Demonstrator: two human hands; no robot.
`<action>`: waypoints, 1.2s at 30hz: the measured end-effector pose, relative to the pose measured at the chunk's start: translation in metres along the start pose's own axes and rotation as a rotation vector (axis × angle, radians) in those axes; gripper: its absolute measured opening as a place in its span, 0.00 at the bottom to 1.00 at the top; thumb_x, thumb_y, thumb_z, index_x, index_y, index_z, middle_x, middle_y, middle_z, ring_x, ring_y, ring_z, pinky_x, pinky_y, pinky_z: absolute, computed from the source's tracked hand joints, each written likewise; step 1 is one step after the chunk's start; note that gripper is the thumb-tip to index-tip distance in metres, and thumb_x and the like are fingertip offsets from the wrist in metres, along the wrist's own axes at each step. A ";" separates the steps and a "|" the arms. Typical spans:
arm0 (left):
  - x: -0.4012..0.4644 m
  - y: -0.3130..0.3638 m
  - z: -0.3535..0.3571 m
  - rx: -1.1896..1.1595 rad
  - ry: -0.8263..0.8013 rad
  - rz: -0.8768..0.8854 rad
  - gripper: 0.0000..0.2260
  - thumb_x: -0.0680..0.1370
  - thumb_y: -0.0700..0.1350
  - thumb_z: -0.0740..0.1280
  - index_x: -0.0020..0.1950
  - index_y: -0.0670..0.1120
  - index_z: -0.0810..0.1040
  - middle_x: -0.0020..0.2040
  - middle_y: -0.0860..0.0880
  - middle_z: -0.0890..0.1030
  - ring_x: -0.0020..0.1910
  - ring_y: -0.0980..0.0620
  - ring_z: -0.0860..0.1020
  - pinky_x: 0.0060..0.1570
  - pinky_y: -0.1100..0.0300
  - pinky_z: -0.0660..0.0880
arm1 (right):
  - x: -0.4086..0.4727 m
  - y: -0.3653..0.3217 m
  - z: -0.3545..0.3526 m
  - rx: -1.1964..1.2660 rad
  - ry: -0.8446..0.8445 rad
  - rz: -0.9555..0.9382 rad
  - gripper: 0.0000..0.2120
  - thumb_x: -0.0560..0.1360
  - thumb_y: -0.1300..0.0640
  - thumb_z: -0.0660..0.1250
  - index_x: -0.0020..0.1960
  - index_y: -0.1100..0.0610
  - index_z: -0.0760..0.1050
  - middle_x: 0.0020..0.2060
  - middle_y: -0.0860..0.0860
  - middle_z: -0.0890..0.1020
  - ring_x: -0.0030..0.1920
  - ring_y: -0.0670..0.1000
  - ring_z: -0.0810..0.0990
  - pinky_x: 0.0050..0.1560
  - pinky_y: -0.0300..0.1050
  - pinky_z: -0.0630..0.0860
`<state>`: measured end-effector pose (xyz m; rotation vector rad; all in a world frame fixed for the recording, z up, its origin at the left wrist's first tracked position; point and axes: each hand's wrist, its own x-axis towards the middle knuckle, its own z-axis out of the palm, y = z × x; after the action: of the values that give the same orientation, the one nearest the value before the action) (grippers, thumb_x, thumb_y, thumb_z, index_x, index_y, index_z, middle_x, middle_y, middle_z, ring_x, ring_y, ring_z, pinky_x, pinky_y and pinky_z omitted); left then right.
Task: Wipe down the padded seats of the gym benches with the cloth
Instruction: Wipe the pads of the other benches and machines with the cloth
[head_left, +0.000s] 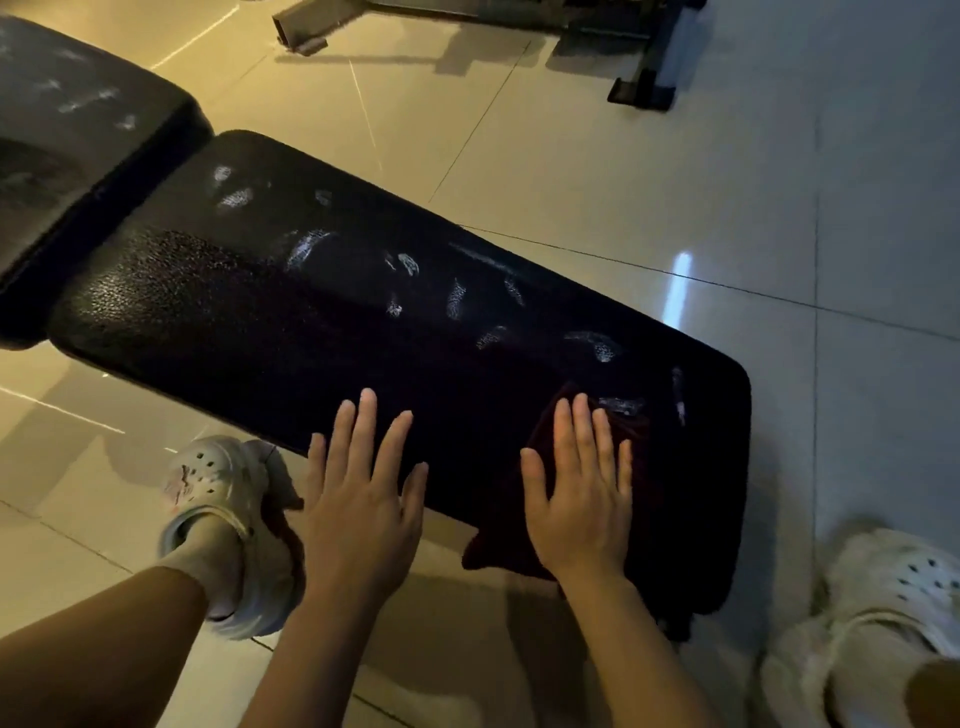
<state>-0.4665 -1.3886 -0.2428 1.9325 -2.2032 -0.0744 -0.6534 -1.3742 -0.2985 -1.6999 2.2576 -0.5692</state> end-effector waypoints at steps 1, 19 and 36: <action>0.000 -0.003 0.002 0.036 -0.021 0.023 0.24 0.81 0.56 0.50 0.75 0.49 0.64 0.78 0.44 0.58 0.78 0.47 0.52 0.75 0.53 0.43 | -0.002 0.018 -0.004 -0.004 0.009 0.077 0.31 0.80 0.36 0.37 0.77 0.50 0.46 0.77 0.47 0.49 0.78 0.48 0.45 0.76 0.49 0.39; 0.003 -0.020 -0.002 0.053 -0.198 0.127 0.31 0.76 0.63 0.34 0.77 0.52 0.39 0.76 0.51 0.32 0.73 0.57 0.26 0.67 0.60 0.22 | -0.044 -0.041 0.002 0.090 -0.073 -0.069 0.33 0.78 0.36 0.29 0.78 0.52 0.39 0.78 0.49 0.42 0.78 0.52 0.36 0.75 0.48 0.30; 0.000 -0.017 -0.007 0.058 -0.213 0.120 0.29 0.77 0.58 0.36 0.77 0.51 0.40 0.76 0.52 0.35 0.75 0.55 0.31 0.68 0.63 0.25 | -0.047 0.088 -0.015 -0.230 -0.032 -0.464 0.47 0.68 0.42 0.75 0.77 0.57 0.55 0.75 0.58 0.64 0.75 0.59 0.62 0.73 0.57 0.59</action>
<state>-0.4490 -1.3903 -0.2390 1.8948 -2.4792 -0.2091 -0.7222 -1.3054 -0.3267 -2.3529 1.9683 -0.3742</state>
